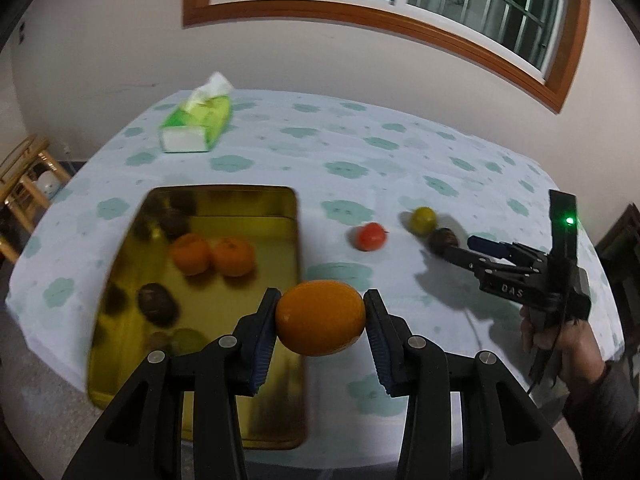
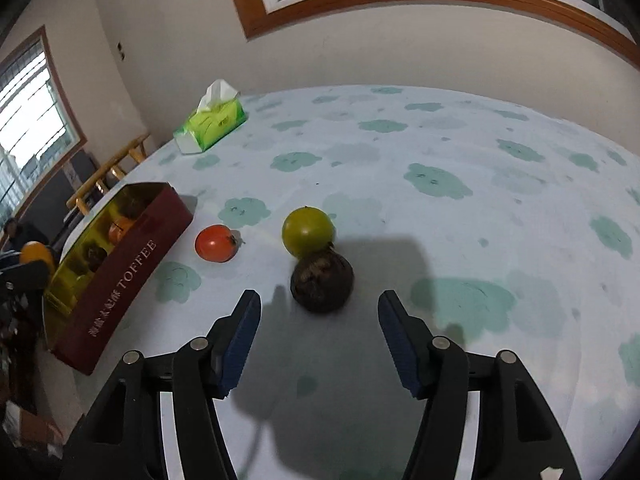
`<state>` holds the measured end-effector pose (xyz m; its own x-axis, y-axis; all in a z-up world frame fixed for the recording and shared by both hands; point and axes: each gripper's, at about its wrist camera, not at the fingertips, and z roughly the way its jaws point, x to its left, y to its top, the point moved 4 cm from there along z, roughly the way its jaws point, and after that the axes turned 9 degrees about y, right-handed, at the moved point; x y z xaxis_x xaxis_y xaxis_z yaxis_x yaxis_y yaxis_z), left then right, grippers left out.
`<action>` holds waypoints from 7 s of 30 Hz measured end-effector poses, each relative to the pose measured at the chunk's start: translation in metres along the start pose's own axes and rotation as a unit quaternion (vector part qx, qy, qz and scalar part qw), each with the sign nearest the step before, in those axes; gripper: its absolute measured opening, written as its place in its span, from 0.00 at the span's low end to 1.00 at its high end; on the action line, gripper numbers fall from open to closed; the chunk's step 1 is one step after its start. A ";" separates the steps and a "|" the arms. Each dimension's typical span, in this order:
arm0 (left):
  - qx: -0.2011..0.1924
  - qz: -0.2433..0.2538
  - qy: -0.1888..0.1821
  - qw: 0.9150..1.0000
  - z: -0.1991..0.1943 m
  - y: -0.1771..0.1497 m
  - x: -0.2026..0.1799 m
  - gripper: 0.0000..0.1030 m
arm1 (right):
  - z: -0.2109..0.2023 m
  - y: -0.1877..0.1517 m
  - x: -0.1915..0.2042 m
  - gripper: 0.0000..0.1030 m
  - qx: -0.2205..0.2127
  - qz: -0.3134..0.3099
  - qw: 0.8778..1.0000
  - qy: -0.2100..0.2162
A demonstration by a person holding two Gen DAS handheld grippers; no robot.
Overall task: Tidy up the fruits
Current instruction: 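Carry the orange into the tin with the left gripper while the right gripper grasps the mangosteen, then release the orange in the tin with the left gripper while the right gripper carries the mangosteen over, then drop the mangosteen into the tin by opening the right gripper, then move the left gripper to the red tomato and grasp it, then carry the tomato over the tin with the left gripper while the right gripper approaches the lime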
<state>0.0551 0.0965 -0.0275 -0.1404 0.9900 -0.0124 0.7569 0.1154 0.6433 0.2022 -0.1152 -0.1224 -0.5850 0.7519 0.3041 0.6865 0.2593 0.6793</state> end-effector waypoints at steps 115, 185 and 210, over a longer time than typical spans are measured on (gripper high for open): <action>-0.059 -0.011 0.182 0.981 0.028 -0.044 0.144 0.67 | 0.063 -0.012 0.250 0.33 0.083 -0.088 0.980 0.160; 0.065 0.155 -0.021 0.986 0.085 0.043 -0.086 0.31 | -0.064 -0.055 -0.051 0.67 -0.038 0.119 0.990 -0.071; -0.033 0.068 0.090 0.993 0.014 0.008 0.012 0.31 | -0.042 -0.053 -0.031 0.87 0.025 0.048 0.989 -0.139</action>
<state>0.0684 0.1109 -0.0332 -0.1560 0.9651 0.2105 0.7344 -0.0292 0.6781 0.1656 -0.1777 -0.1398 -0.3801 0.9100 0.1654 0.7571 0.2034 0.6208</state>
